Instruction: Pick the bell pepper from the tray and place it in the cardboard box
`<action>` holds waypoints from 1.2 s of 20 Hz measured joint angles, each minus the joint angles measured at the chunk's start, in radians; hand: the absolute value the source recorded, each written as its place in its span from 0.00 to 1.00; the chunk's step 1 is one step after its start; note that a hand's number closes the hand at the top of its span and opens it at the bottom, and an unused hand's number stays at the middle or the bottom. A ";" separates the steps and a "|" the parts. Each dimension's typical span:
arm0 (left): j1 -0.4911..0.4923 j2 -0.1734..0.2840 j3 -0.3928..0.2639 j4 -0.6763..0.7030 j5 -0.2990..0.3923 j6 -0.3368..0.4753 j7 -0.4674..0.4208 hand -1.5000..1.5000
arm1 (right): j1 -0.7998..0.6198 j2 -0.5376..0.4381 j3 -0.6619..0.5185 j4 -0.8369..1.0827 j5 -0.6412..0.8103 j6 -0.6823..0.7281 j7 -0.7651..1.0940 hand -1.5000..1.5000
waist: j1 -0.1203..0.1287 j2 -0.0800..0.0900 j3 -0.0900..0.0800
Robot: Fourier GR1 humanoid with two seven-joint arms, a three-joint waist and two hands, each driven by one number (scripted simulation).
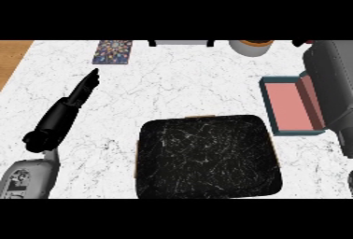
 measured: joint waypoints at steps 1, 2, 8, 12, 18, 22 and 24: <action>0.004 0.003 0.002 0.002 -0.003 0.000 -0.006 0.50 | 0.003 -0.008 -0.016 0.012 -0.021 0.032 -0.006 1.00 | -0.001 0.000 0.000; 0.003 0.011 0.010 0.007 0.004 -0.008 -0.010 0.50 | 0.012 -0.012 -0.030 0.023 -0.042 0.059 -0.015 1.00 | -0.002 -0.001 0.000; 0.015 0.000 0.010 -0.007 0.001 -0.001 -0.002 0.50 | 0.088 -0.077 -0.103 0.043 -0.164 0.220 -0.119 1.00 | -0.010 -0.004 0.000; 0.011 -0.007 0.007 -0.022 0.001 -0.002 0.020 0.50 | 0.139 -0.105 -0.125 0.050 -0.216 0.325 -0.147 0.00 | -0.011 -0.004 0.000; 0.014 -0.019 -0.002 -0.017 -0.013 0.004 0.012 0.50 | 0.209 -0.114 -0.151 -0.002 -0.321 0.437 -0.279 0.00 | -0.014 -0.005 0.000; 0.000 -0.021 -0.001 -0.004 -0.020 0.007 0.014 0.50 | 0.230 -0.109 -0.180 -0.074 -0.380 0.363 -0.394 0.00 | -0.013 -0.004 0.001; 0.006 -0.021 0.004 -0.006 -0.018 0.008 0.018 0.50 | 0.221 -0.099 -0.226 -0.126 -0.432 0.286 -0.445 0.00 | -0.014 -0.007 0.002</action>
